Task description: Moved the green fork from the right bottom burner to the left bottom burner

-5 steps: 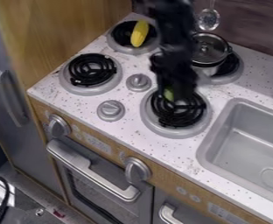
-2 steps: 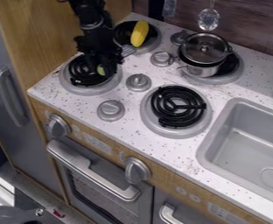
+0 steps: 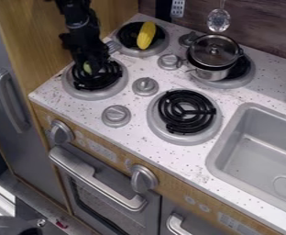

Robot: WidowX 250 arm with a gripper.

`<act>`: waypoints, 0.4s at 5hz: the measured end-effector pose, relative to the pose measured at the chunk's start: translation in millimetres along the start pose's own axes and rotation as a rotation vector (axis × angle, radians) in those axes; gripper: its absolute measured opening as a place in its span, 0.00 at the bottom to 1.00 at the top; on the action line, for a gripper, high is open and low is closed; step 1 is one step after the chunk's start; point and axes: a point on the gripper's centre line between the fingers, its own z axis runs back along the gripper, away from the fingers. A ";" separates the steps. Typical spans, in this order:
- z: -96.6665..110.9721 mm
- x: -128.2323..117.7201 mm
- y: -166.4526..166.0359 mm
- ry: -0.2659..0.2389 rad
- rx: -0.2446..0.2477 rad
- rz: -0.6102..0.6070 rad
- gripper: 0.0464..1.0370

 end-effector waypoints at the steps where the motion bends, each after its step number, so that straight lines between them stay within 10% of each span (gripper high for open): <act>1: -17.3 -5.0 5.2 0.036 -0.010 0.014 0.38; 2: -18.8 -4.1 6.3 0.048 -0.016 0.015 0.43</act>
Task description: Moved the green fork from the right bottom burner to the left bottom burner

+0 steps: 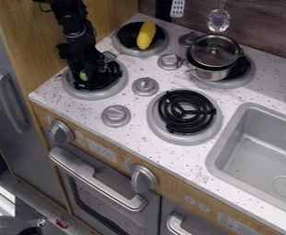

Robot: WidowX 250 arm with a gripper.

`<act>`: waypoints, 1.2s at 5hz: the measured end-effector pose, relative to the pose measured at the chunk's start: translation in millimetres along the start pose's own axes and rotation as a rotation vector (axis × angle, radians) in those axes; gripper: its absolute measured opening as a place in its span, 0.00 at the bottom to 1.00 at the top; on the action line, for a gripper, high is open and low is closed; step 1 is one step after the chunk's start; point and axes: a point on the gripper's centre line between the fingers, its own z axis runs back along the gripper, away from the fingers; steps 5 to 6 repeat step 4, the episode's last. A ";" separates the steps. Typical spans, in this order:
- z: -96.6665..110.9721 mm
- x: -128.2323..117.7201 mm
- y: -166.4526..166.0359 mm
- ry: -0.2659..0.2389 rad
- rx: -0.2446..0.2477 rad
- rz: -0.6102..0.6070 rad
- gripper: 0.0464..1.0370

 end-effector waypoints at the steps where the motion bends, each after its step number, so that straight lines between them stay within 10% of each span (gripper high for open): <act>1: 0.0 0.7 -3.2 -0.005 -0.020 0.018 0.74; 2: 9.6 2.7 -8.3 -0.004 -0.014 -0.029 0.97; 4: 66.6 22.2 -28.9 -0.051 0.037 -0.219 0.96; 6: 66.6 22.2 -28.9 -0.051 0.037 -0.219 0.96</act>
